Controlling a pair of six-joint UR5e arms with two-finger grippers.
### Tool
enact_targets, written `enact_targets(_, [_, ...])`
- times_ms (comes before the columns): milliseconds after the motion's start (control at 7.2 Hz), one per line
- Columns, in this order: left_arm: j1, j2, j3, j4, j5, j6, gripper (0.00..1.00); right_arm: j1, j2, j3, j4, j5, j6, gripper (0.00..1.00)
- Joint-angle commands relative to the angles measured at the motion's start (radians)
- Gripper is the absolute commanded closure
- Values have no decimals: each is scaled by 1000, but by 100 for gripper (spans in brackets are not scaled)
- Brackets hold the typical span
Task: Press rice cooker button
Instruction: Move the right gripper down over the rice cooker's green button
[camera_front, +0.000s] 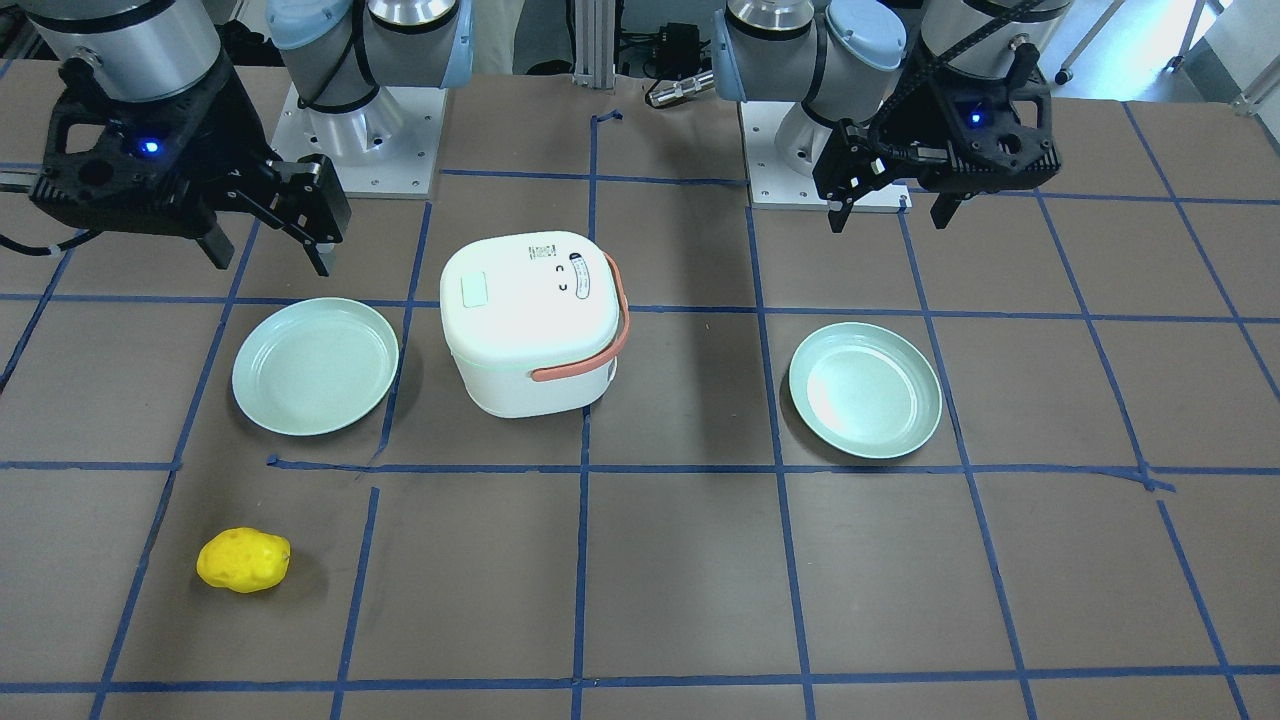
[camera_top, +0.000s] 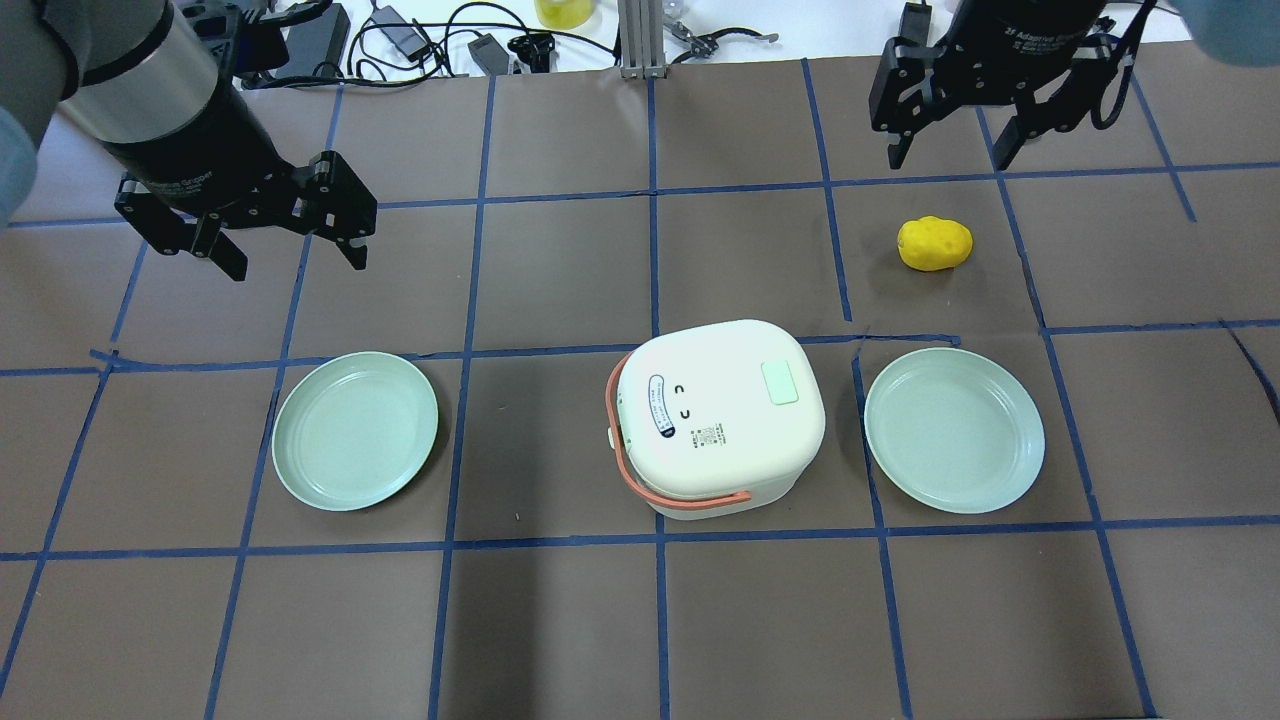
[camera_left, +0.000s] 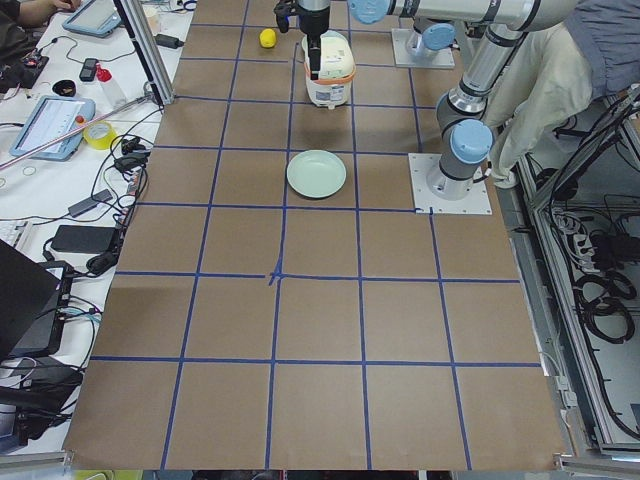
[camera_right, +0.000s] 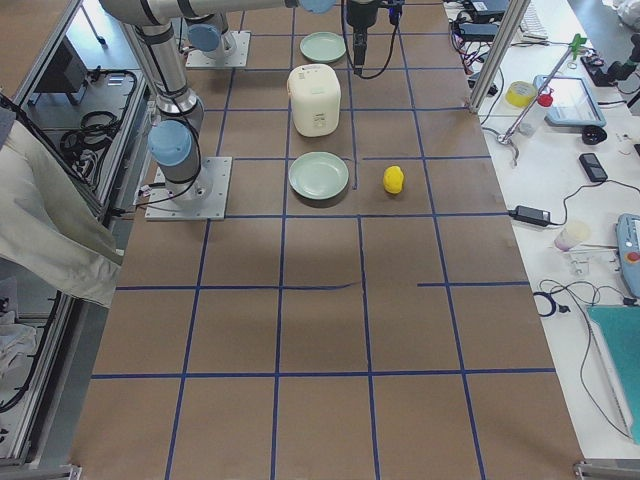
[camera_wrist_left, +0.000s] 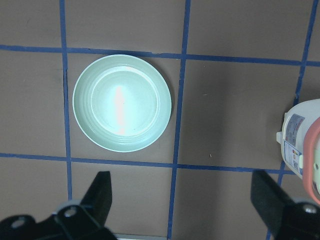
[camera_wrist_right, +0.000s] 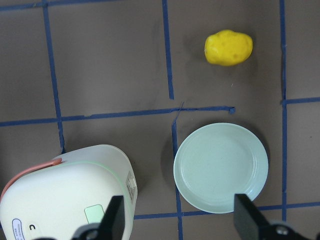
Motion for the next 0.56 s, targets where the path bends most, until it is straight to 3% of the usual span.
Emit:
enact_targets(0, [0,0,0,0,0,0,0,71,-4,79,33,12,27,82])
enact_targets(139, [0,0,0,0,0,0,0,106,-4,119,30,13,55,95])
enact_targets(417, [0,0,0,0,0,0,0,150,-4,163,10,18,99,96])
